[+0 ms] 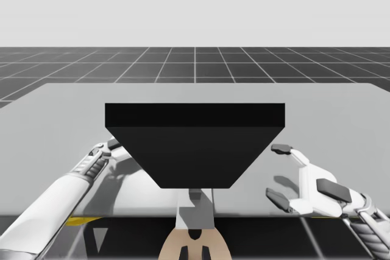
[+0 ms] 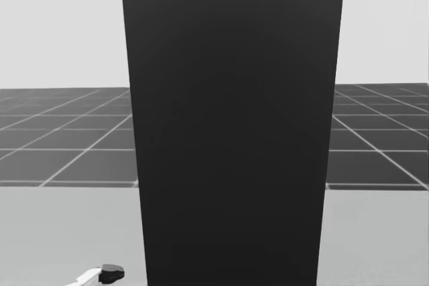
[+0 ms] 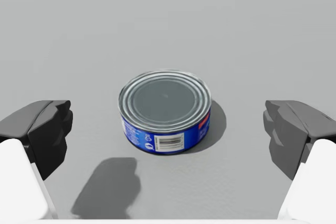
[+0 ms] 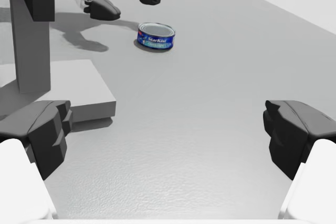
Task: Reach around the screen and pick up the object behind it.
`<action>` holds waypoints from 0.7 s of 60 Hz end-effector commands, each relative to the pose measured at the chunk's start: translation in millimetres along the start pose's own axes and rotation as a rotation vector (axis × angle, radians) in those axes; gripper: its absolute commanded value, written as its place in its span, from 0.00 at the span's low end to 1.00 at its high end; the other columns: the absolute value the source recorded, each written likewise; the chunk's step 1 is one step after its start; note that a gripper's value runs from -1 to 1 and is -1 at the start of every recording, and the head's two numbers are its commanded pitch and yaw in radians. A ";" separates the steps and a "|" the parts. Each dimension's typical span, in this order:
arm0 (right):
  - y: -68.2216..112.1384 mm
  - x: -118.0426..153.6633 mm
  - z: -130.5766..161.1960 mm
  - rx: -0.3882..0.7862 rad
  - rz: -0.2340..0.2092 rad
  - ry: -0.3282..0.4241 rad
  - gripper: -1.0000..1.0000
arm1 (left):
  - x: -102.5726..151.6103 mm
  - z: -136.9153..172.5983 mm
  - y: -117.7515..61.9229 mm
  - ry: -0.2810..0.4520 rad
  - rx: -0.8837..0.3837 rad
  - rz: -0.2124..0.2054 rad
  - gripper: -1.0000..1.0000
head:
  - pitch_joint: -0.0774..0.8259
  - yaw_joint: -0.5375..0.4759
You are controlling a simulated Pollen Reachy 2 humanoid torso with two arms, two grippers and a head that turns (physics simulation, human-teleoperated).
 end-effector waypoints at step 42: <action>20.0 -1.3 -4.5 0.112 0.020 -0.007 0.00 | -28.8 -62.9 19.2 0.115 -0.122 0.060 0.87 | 0.23 0.56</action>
